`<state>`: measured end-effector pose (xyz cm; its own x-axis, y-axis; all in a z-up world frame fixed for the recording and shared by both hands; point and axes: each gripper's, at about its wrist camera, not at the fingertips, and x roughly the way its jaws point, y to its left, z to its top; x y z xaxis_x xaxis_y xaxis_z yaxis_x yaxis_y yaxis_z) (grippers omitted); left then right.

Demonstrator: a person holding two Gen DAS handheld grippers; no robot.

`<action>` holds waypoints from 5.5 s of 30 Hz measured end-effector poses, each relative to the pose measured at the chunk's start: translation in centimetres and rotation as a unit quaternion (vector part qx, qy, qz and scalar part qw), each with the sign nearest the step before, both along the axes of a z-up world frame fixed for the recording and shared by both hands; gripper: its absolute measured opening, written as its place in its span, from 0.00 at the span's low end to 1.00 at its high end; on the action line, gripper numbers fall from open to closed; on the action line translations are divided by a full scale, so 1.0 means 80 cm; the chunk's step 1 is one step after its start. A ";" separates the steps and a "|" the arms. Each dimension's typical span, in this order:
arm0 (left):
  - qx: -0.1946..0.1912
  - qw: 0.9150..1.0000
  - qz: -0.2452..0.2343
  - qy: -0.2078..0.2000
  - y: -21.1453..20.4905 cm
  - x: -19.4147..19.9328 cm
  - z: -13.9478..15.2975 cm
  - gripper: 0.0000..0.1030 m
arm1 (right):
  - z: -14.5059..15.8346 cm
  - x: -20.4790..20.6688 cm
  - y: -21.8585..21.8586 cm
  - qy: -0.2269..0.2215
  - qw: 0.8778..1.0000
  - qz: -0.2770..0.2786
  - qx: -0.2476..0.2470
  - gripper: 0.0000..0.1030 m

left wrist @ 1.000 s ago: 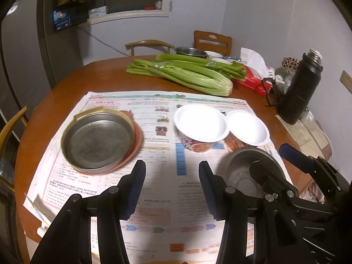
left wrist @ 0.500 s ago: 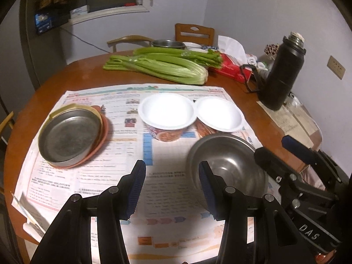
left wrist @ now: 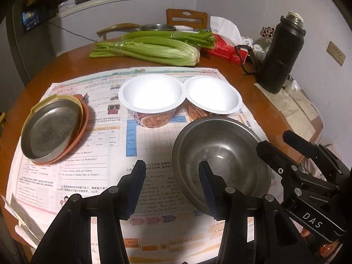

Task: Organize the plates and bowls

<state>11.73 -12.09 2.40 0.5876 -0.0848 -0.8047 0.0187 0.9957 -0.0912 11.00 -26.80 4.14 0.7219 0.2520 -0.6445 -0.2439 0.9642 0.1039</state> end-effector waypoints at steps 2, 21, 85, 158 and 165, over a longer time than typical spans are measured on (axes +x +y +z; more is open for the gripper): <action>0.000 1.000 -0.001 0.006 -0.001 0.003 -0.005 0.50 | -0.006 0.003 -0.002 0.007 1.000 0.000 -0.003 0.65; -0.002 0.999 0.008 0.046 -0.011 0.039 -0.042 0.50 | -0.050 0.026 -0.021 0.065 0.998 -0.003 0.003 0.65; -0.081 0.993 0.077 0.020 0.110 -0.013 -0.040 0.43 | -0.034 -0.021 0.151 0.056 0.983 0.162 -0.059 0.66; -0.017 0.997 0.052 -0.051 0.118 0.017 0.016 0.44 | -0.020 0.030 0.103 0.070 0.991 0.098 0.052 0.66; -0.020 0.998 0.034 -0.050 0.115 0.057 0.021 0.45 | -0.030 0.071 0.105 0.119 0.985 0.084 0.095 0.66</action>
